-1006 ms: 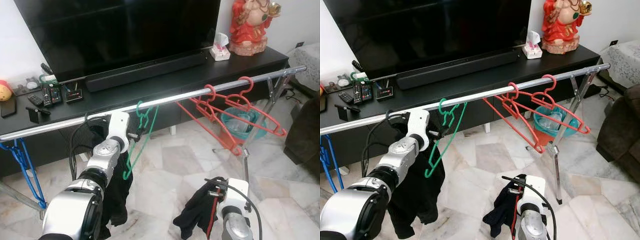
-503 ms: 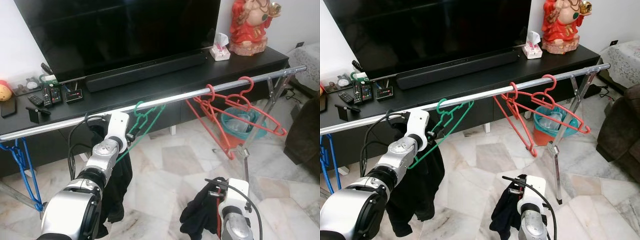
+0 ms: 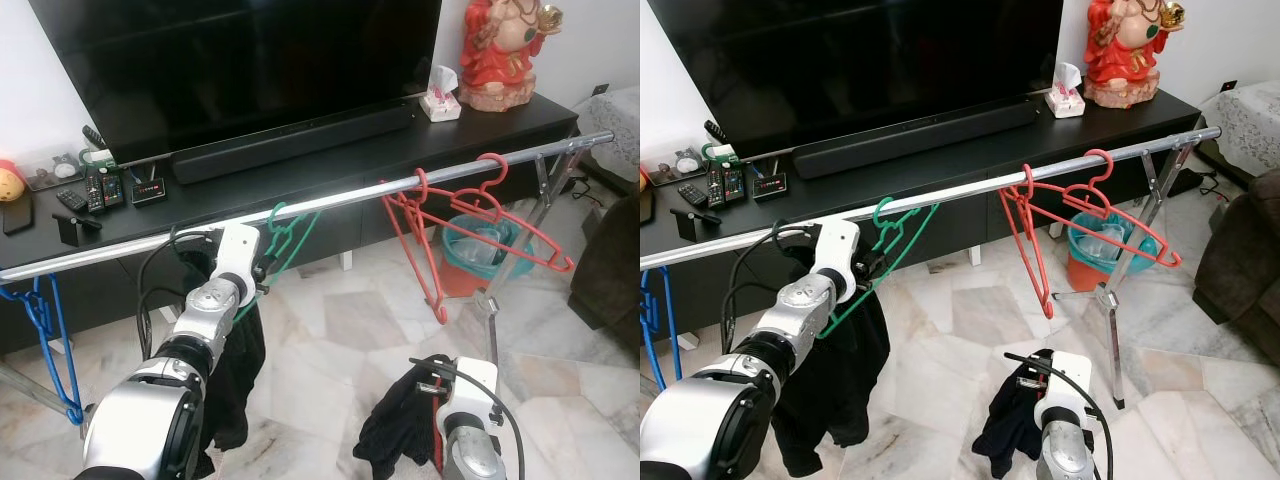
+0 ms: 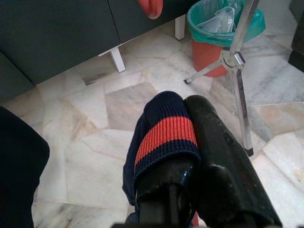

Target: Hang hanger

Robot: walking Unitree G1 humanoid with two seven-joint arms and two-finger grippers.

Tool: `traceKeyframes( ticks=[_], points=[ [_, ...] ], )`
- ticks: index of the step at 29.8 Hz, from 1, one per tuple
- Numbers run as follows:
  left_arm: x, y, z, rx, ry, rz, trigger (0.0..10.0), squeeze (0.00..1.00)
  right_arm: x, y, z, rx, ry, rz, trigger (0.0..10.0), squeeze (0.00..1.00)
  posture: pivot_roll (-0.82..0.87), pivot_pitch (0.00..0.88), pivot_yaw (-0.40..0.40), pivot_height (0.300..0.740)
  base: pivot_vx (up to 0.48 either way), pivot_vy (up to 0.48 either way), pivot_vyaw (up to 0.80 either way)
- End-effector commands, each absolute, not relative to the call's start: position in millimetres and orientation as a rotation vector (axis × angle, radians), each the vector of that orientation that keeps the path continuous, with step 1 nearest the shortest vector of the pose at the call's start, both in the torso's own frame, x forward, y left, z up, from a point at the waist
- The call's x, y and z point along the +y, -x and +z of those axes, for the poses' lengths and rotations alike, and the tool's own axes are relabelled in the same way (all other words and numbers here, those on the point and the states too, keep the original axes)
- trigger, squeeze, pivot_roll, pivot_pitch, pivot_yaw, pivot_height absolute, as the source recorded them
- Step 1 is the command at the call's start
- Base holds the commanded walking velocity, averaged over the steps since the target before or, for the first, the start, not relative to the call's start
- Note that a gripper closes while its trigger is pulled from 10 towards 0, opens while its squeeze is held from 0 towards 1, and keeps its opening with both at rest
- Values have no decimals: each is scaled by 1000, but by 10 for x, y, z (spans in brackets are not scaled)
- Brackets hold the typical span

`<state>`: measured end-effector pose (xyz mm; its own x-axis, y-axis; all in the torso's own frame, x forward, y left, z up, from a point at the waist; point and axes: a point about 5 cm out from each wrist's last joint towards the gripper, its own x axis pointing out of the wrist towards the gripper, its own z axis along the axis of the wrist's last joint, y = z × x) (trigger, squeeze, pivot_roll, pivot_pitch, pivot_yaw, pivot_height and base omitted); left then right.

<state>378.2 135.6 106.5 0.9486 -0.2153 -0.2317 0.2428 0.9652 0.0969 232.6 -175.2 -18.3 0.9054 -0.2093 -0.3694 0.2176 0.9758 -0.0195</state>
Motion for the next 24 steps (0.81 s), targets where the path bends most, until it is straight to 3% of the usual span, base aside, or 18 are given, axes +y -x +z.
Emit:
traceKeyframes(
  ticks=[1,16,24],
  points=[
    [1386,-3762,1024,234,-126,-227,0,0,-1725,-2356,-156,359,-26,-211,10000,0,-27,0,98,740,0,0,0],
    [1423,-3773,1207,51,56,-197,0,0,-1730,-2350,-152,353,-25,-209,10000,0,-25,0,93,740,0,0,0],
    [1420,-3728,1180,29,72,-228,0,0,-1720,-2352,-154,355,-24,-204,10000,0,-21,0,91,740,0,0,0]
  ],
)
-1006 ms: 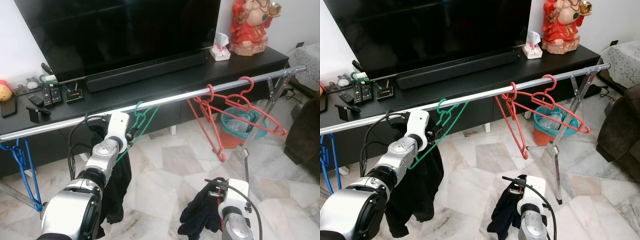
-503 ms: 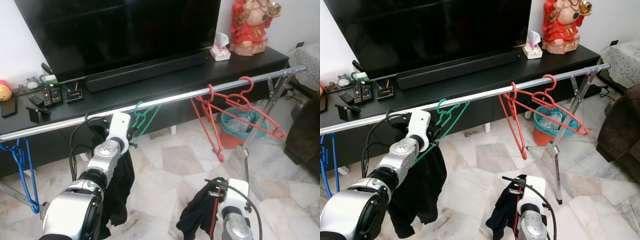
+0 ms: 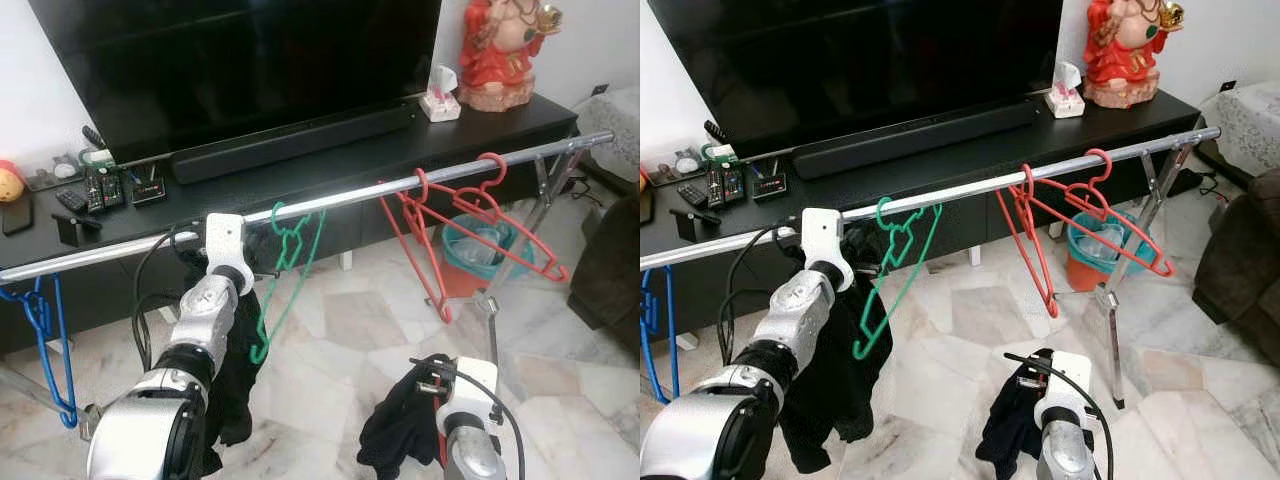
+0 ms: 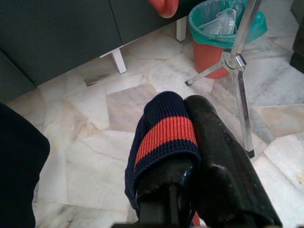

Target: Hang hanger

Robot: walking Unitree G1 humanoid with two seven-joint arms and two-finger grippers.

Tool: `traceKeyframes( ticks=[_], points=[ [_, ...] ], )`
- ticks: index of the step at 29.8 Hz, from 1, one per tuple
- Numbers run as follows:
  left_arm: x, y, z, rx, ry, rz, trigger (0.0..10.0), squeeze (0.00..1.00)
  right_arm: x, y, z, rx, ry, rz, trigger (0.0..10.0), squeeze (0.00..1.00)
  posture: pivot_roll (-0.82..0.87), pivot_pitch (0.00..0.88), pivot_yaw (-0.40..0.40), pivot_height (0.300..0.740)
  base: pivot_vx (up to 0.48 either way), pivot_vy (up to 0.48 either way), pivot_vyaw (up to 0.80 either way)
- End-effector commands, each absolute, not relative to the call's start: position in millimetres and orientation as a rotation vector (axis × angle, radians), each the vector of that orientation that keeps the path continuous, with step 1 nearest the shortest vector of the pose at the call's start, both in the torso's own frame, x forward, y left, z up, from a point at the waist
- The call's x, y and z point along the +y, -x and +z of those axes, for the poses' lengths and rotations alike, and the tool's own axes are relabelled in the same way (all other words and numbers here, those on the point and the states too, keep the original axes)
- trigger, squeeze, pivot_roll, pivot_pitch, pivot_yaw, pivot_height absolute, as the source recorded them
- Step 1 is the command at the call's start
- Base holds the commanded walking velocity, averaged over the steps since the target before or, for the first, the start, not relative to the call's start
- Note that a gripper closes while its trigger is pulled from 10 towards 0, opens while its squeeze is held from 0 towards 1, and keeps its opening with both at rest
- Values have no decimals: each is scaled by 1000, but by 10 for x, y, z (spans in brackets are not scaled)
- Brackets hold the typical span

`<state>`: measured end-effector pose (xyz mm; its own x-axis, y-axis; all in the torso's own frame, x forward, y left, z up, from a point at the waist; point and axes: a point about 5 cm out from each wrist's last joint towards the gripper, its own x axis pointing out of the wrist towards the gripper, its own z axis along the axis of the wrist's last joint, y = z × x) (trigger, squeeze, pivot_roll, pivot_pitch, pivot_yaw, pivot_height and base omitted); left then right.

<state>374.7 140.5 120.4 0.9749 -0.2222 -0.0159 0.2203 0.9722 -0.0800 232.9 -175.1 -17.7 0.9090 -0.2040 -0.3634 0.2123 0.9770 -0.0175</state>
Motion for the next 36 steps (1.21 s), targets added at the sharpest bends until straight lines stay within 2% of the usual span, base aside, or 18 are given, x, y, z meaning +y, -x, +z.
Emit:
traceKeyframes(
  ticks=[1,2,3,6,7,8,24,36],
  points=[
    [1418,-3724,1172,32,73,-229,4314,0,-1718,-2353,-154,355,-24,-203,10000,0,-21,0,91,740,0,0,0],
    [1419,-3722,1168,33,78,-227,4314,0,-1717,-2353,-154,355,-24,-203,10000,0,-21,0,91,740,0,0,0],
    [1418,-3721,1165,35,79,-226,10000,0,-1717,-2353,-154,355,-24,-203,10000,0,-22,0,92,740,0,0,0],
    [1395,-3714,1152,43,54,-247,10000,0,-1715,-2353,-155,356,-24,-204,10000,0,-22,0,92,740,0,0,0],
    [1387,-3711,1149,45,54,-252,10000,137,-1714,-2353,-155,356,-24,-204,10000,0,-23,0,93,740,0,0,0],
    [1378,-3711,1149,46,64,-257,10000,1000,-1713,-2354,-155,356,-24,-204,10000,0,-23,0,94,740,0,0,0],
    [1401,-3694,1113,81,52,-259,10000,1000,-1706,-2349,-161,359,-27,-205,10000,0,-16,0,98,740,0,0,0],
    [1315,-3697,1112,122,137,-312,10000,1000,-1698,-2352,-160,357,-30,-208,10000,0,-14,0,102,740,0,0,0]
  ],
)
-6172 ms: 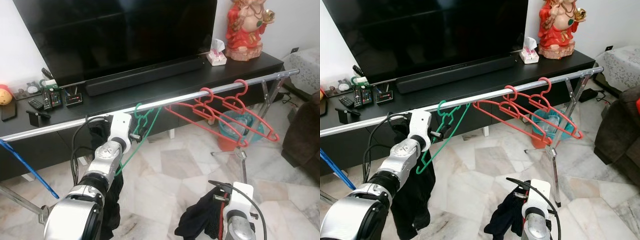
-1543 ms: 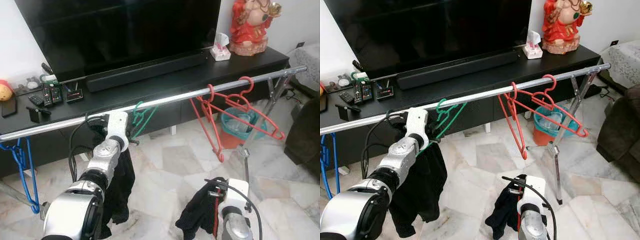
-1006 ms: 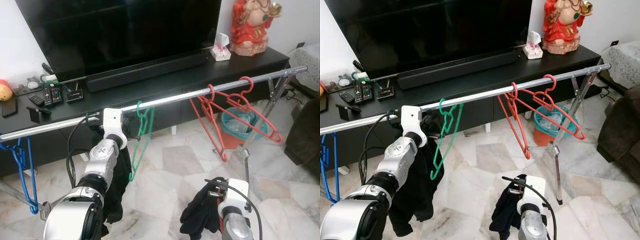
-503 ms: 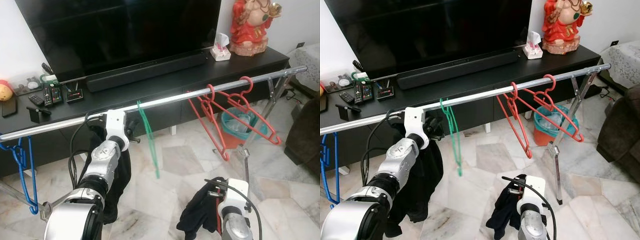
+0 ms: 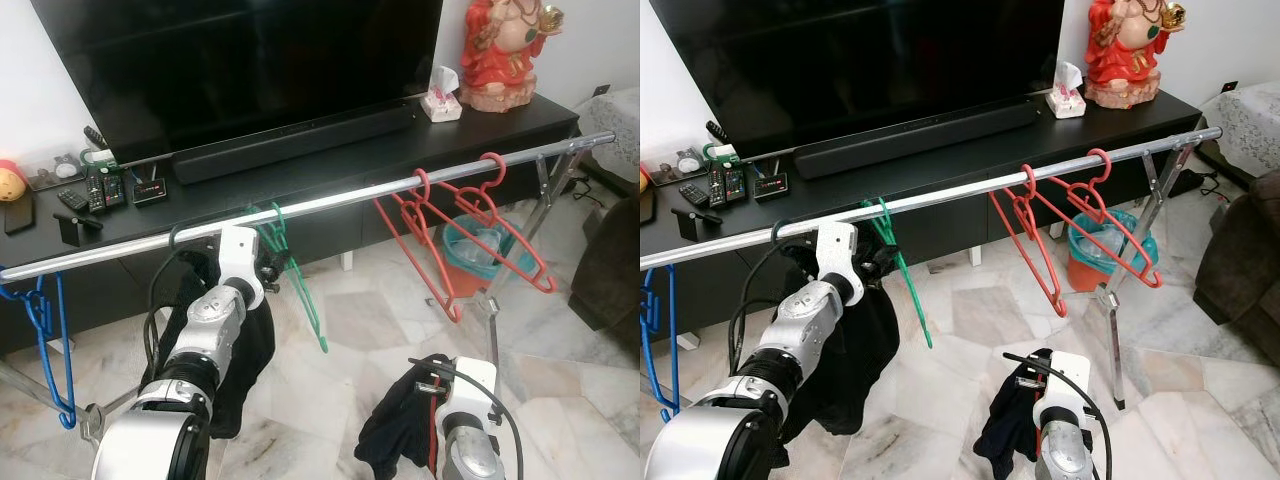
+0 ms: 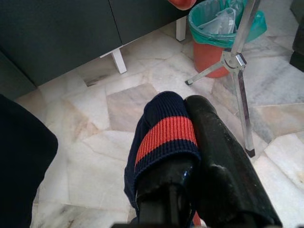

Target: Hang hanger

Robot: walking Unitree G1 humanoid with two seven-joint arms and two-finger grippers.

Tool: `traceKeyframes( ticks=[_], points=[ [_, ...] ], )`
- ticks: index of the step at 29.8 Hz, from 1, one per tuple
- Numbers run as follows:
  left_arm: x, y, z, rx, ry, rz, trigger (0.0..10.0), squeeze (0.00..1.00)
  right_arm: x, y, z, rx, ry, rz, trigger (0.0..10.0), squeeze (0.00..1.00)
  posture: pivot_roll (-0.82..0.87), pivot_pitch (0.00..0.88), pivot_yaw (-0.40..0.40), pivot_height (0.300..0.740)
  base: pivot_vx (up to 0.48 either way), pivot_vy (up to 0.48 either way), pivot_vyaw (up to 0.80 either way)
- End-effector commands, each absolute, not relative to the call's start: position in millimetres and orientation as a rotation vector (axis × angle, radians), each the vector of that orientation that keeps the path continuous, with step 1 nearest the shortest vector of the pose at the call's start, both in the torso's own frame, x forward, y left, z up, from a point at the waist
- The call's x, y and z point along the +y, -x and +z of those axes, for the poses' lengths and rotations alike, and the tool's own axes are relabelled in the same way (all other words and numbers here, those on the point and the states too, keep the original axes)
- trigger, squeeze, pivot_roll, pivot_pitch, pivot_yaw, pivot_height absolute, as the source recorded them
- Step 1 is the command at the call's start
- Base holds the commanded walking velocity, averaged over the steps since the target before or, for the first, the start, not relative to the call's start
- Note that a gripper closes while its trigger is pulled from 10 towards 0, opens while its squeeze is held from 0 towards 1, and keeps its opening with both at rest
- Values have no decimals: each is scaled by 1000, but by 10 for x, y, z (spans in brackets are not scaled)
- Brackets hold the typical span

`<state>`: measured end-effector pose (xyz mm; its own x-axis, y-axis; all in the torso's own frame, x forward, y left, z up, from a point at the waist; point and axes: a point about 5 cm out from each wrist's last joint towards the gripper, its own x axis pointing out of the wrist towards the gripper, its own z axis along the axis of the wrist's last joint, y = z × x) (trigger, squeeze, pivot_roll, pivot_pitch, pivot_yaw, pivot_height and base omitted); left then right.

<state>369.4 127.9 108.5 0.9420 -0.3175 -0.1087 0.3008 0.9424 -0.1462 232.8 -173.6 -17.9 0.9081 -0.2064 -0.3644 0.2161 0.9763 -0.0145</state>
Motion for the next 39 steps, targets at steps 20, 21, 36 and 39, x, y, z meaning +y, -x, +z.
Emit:
traceKeyframes(
  ticks=[20,21,36,39],
  points=[
    [1339,-3719,1207,156,265,-328,10000,1000,-1667,-2352,-165,359,-32,-204,10000,0,-10,0,109,740,0,0,0],
    [1333,-3722,1202,158,244,-321,10000,718,-1668,-2352,-165,358,-33,-205,10000,0,-11,0,109,740,0,0,0],
    [1182,-3708,1158,146,28,-344,10000,0,-1685,-2353,-159,354,-32,-210,10000,0,-21,0,111,740,0,0,0],
    [1212,-3689,1137,133,39,-336,10000,0,-1691,-2353,-159,355,-32,-211,10000,0,-15,0,106,740,0,0,0]
  ],
)
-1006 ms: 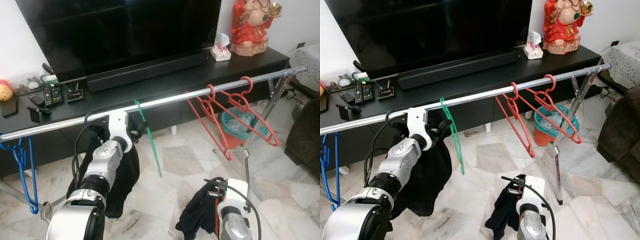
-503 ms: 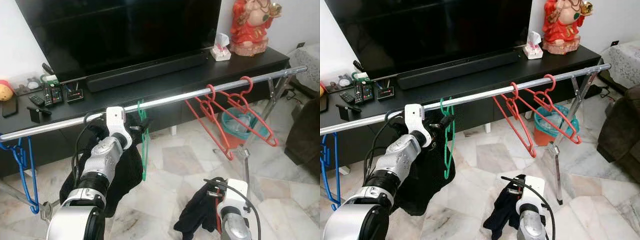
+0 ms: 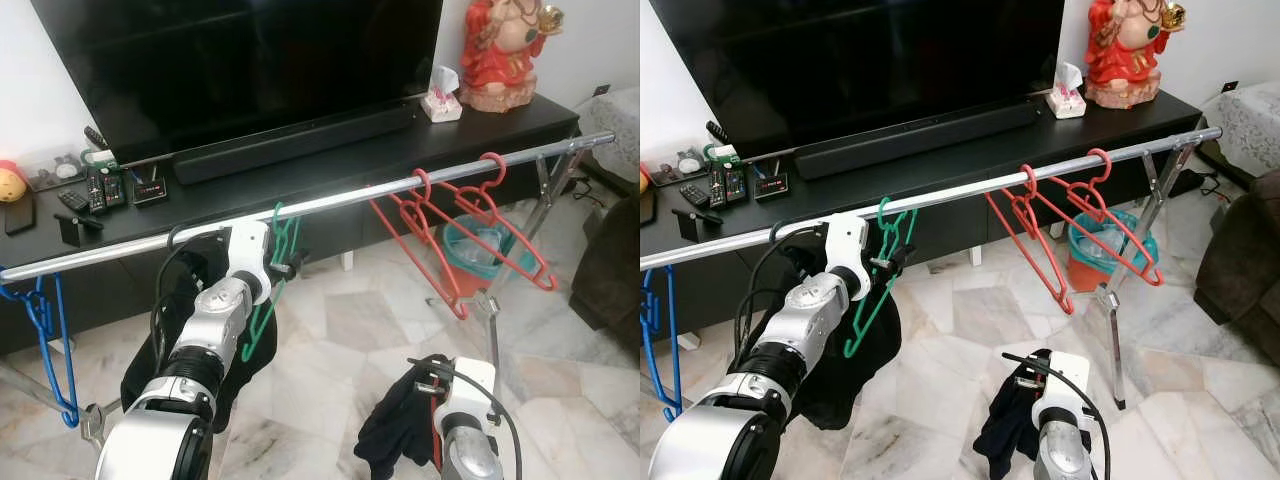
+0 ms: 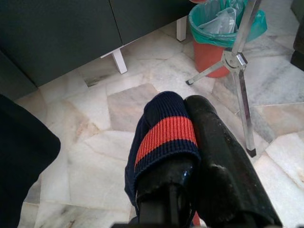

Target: Hang hanger

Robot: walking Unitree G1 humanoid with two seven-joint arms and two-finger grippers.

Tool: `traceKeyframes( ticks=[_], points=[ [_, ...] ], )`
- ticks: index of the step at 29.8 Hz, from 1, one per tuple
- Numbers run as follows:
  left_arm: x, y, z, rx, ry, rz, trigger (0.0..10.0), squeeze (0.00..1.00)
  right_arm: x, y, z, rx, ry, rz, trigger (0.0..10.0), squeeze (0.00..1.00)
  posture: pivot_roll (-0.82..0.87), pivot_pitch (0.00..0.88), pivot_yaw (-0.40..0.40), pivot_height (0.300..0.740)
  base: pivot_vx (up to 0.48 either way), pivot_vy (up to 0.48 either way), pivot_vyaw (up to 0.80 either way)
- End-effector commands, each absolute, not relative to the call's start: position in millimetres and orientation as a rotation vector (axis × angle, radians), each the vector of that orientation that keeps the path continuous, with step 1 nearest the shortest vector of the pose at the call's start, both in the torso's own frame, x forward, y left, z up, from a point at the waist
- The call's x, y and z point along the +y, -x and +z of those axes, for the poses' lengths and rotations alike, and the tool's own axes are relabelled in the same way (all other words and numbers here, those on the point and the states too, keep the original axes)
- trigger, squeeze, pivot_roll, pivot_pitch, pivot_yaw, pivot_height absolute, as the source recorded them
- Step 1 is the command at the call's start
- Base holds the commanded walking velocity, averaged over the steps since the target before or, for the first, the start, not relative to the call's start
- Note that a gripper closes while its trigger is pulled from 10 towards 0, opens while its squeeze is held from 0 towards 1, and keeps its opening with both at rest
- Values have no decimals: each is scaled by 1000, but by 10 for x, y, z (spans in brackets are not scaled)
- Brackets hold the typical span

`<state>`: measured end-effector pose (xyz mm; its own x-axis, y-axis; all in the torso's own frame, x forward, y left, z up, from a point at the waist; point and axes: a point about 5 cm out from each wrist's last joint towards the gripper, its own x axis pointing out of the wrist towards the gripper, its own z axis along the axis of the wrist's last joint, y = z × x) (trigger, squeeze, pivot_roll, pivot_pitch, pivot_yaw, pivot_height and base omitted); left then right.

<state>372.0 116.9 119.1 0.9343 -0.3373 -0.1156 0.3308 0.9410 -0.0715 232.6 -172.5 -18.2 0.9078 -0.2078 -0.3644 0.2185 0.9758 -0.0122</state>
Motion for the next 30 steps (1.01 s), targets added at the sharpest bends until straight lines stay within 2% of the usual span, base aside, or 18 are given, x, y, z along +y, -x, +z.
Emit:
traceKeyframes(
  ticks=[1,6,30],
  points=[
    [1226,-3688,1134,132,43,-329,10000,0,-1692,-2353,-160,355,-31,-210,10000,0,-14,0,106,740,0,0,0],
    [1268,-3690,1127,129,43,-316,10000,0,-1685,-2354,-160,356,-30,-204,10000,0,-16,0,105,740,0,0,0],
    [1227,-3677,1110,123,36,-347,10000,0,-1680,-2358,-158,358,-29,-198,10000,0,-15,0,101,740,284,0,0]
  ],
)
